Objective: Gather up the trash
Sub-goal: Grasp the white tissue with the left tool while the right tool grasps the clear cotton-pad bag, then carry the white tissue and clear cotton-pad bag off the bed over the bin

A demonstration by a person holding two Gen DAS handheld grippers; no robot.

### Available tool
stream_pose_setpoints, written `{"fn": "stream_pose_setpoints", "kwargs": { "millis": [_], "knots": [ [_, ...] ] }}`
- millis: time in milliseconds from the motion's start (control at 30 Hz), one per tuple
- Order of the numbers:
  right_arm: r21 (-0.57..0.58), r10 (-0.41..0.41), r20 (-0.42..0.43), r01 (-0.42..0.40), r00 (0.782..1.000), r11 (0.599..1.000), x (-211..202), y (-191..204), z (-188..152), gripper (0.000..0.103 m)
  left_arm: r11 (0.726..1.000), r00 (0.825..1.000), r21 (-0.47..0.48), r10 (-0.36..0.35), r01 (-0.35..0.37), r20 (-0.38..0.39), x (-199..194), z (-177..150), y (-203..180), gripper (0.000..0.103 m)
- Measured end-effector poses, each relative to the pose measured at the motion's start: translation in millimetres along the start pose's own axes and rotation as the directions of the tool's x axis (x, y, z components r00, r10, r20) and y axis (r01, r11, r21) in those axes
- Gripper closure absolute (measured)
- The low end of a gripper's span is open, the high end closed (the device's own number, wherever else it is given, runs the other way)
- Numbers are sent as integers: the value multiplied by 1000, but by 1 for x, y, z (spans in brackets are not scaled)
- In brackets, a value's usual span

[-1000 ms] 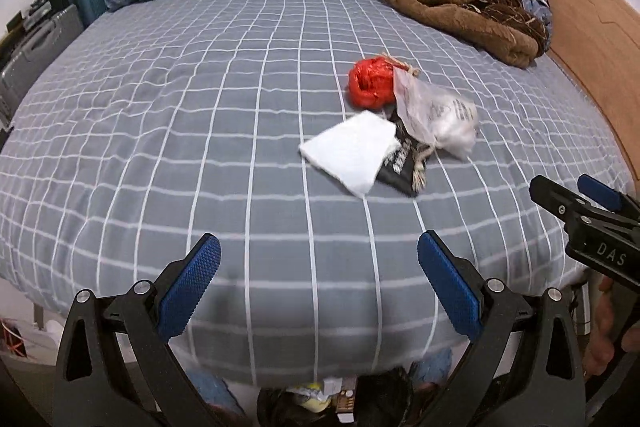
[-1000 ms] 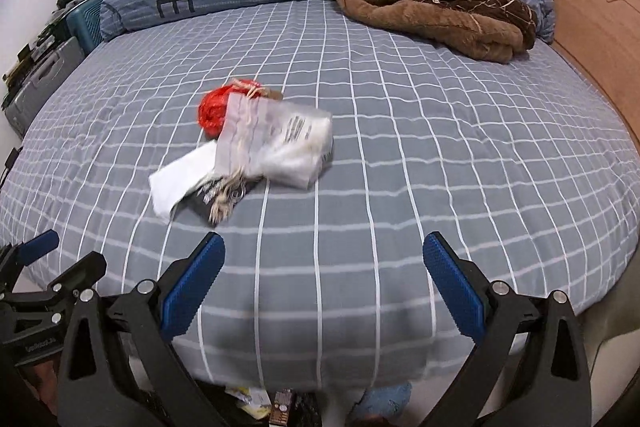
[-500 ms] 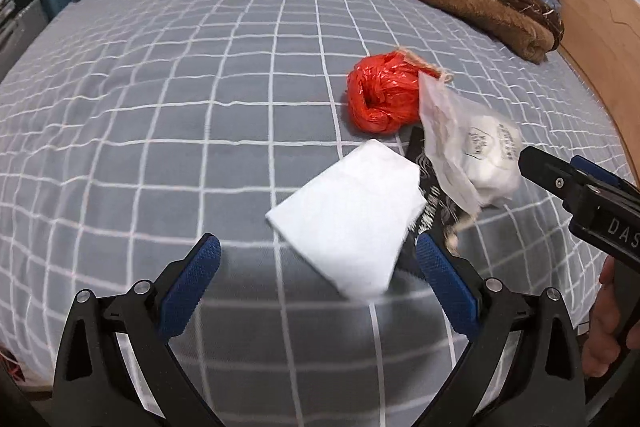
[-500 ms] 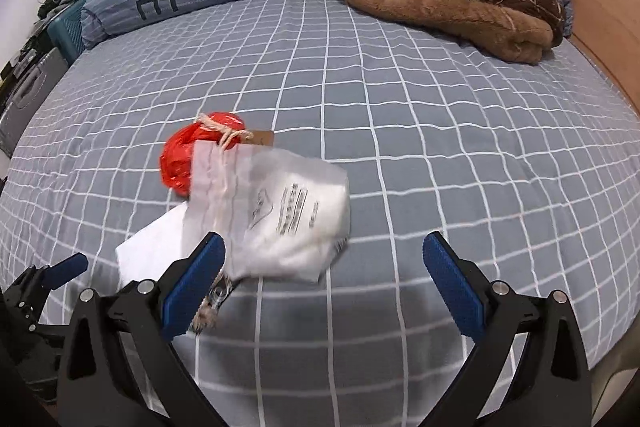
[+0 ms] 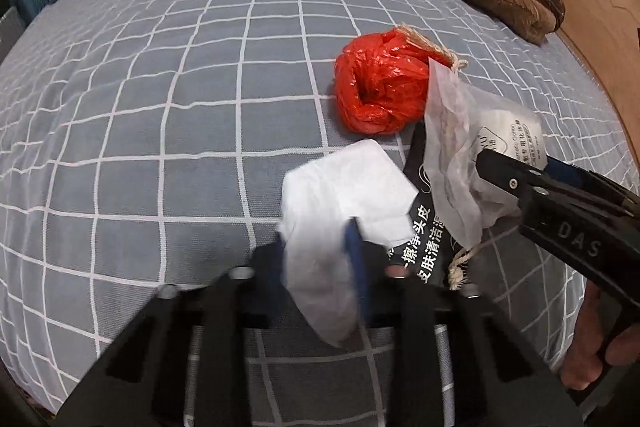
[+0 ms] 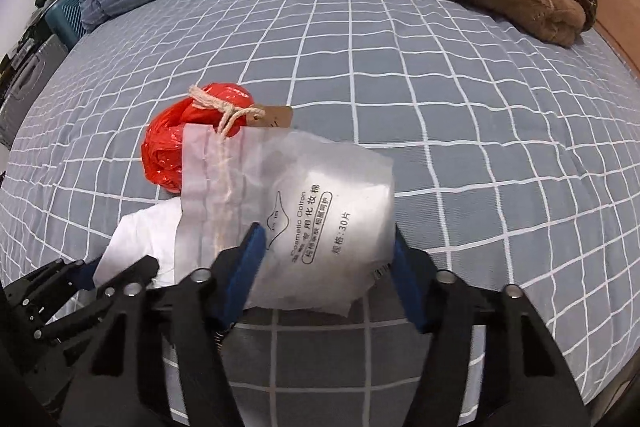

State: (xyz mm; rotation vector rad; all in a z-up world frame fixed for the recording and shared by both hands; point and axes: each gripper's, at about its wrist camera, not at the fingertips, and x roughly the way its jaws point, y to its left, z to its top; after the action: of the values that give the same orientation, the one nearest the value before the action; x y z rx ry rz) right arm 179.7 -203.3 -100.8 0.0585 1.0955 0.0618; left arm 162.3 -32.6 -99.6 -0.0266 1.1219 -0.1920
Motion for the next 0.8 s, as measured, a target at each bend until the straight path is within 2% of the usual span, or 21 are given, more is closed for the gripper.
{"fn": "stream_pose_setpoints", "kwargs": {
  "millis": [33, 67, 233, 400, 800],
  "knots": [
    [0, 1, -1, -1, 1000, 1000, 0, 0, 0, 56, 1000, 1000, -1, -11, 11, -2, 0, 0, 0, 98],
    [3, 9, -5, -9, 1000, 1000, 1, 0, -1, 60, 1000, 1000, -12, -17, 17, -6, 0, 0, 2, 99],
    [5, 24, -1, -24, 1000, 1000, -4, 0, -3, 69, 1000, 1000, -14, -14, 14, 15, -7, -3, 3, 100],
    [13, 26, 7, -26, 1000, 1000, -11, -4, -4, 71, 1000, 999, -8, 1, -1, 49, -21, -6, 1, 100],
    [27, 29, 43, -30, 999, 999, -39, -7, -7, 72, 1000, 998, -25, 3, -2, 64, -46, -12, 5, 101]
  ]
}}
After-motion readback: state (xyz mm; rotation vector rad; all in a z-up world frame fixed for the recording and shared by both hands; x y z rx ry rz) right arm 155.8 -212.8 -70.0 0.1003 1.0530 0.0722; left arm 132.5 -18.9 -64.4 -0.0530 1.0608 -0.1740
